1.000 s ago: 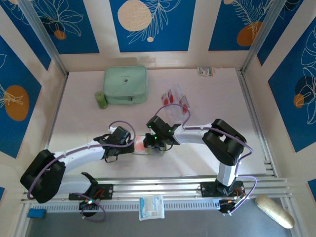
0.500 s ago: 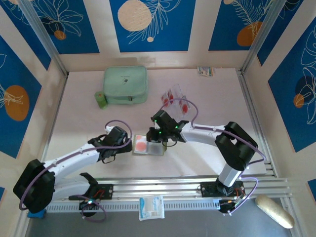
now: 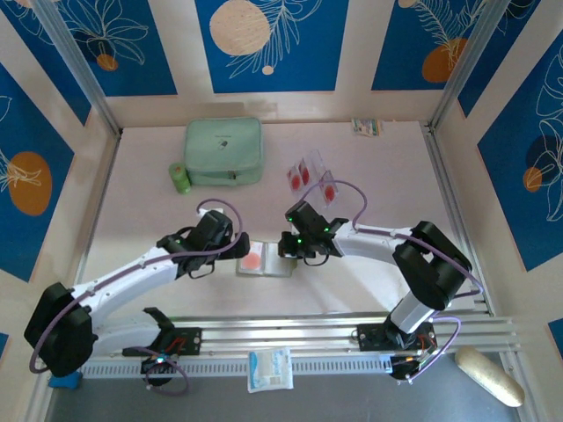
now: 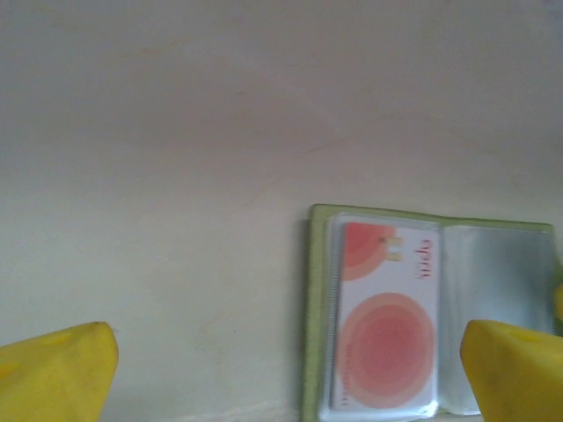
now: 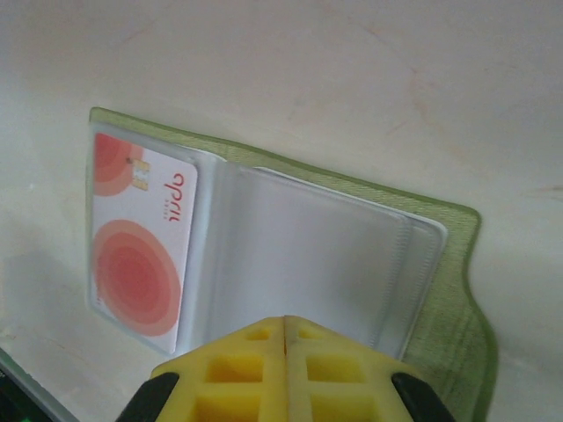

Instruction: Put the credit cards into the card holder

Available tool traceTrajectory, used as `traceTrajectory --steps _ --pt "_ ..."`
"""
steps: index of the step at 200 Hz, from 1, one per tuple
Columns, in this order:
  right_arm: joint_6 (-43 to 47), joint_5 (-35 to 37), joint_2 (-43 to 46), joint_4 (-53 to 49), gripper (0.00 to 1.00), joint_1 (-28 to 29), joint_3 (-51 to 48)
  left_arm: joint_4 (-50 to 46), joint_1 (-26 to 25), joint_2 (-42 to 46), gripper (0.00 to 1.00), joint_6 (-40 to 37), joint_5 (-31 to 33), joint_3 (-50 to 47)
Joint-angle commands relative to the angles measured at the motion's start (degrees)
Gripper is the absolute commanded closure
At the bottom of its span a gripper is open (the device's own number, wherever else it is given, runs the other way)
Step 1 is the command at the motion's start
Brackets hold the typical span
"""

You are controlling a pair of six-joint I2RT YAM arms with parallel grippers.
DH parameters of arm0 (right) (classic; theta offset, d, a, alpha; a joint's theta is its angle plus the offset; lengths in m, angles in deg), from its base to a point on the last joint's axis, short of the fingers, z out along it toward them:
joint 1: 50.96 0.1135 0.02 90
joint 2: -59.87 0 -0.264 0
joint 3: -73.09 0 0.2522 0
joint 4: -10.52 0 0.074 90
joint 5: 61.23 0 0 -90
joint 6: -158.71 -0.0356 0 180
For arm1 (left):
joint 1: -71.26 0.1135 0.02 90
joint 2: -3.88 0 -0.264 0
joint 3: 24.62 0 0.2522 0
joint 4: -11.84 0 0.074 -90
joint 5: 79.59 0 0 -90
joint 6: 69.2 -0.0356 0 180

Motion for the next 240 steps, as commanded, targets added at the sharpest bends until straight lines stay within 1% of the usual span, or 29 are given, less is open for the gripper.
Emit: traceTrajectory --steps 1,45,83,167,240 --pt "1.2 0.7 0.4 -0.6 1.0 -0.5 -1.0 0.7 -2.1 -2.2 0.0 -0.8 -1.1 2.2" --pt "1.5 0.1 -0.6 0.3 1.0 -1.8 -1.1 2.4 -5.5 -6.8 0.0 0.2 -1.1 3.6" --pt "1.9 -0.9 -1.9 1.1 1.0 -2.9 -0.9 3.7 -7.3 -9.9 0.0 0.5 -0.9 4.0" --pt "1.4 -4.5 -6.3 3.0 1.0 -2.7 0.9 5.8 -8.4 -13.5 0.0 0.6 -1.2 3.8" --pt "-0.3 -5.7 -7.4 4.5 1.0 -1.6 1.6 7.7 -8.8 -14.8 0.0 0.9 -1.6 3.0"
